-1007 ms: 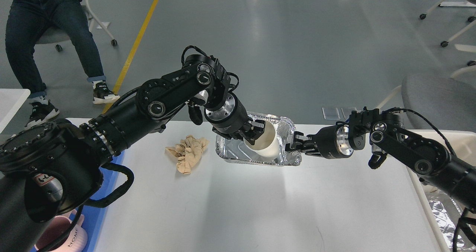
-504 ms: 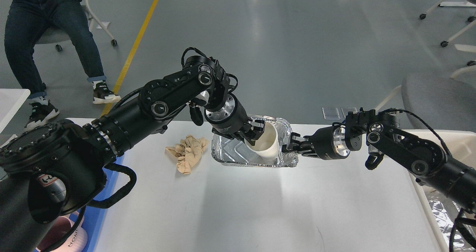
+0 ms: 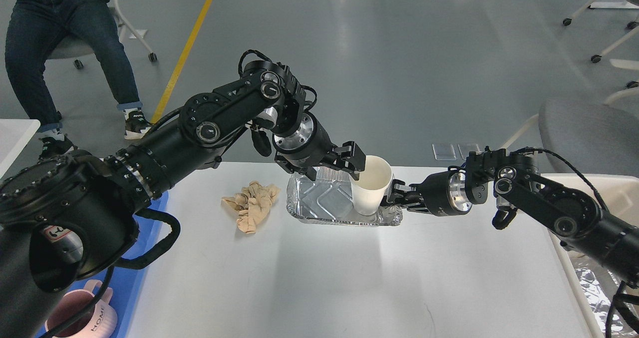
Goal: Tidy desktop
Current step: 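Lower the paper cup into the foil tray and release it, then raise the open left gripper away from the foil tray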
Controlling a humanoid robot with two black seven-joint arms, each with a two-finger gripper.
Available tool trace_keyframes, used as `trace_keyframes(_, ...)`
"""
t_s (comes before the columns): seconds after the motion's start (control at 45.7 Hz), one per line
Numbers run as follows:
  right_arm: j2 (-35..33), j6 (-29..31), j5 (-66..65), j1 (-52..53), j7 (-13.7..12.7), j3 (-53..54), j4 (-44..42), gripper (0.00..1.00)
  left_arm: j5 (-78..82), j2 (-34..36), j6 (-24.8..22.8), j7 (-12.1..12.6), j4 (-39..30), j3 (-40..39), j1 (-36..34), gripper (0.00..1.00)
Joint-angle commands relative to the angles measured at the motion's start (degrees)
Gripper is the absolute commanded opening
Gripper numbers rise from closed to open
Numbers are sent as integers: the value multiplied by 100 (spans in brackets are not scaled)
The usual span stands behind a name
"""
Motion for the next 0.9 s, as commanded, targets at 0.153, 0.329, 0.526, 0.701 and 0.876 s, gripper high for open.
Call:
trace_keyframes(0.153,-26,0,7,-9,0,0,0,0,-731,392,33,13,-9,-21,-480,100)
trace_keyframes(0.329,-18,0,7,-9,0,0,0,0,-1066,831,59,13,-9,-65,-709,100)
trace_keyframes(0.526,-26,0,7,-18,0,0,0,0,-1101,1148,147,13,-9,-504,-726,100)
trace_keyframes(0.701,-88,0,7,-44,0,8,9,0,-1110,1482,489,5,-9,-671,-683,100)
trace_keyframes(0.876,-97,0,7,-70,0,8,9,0,-1093,1894,885,-83,-9,-988,-402,100)
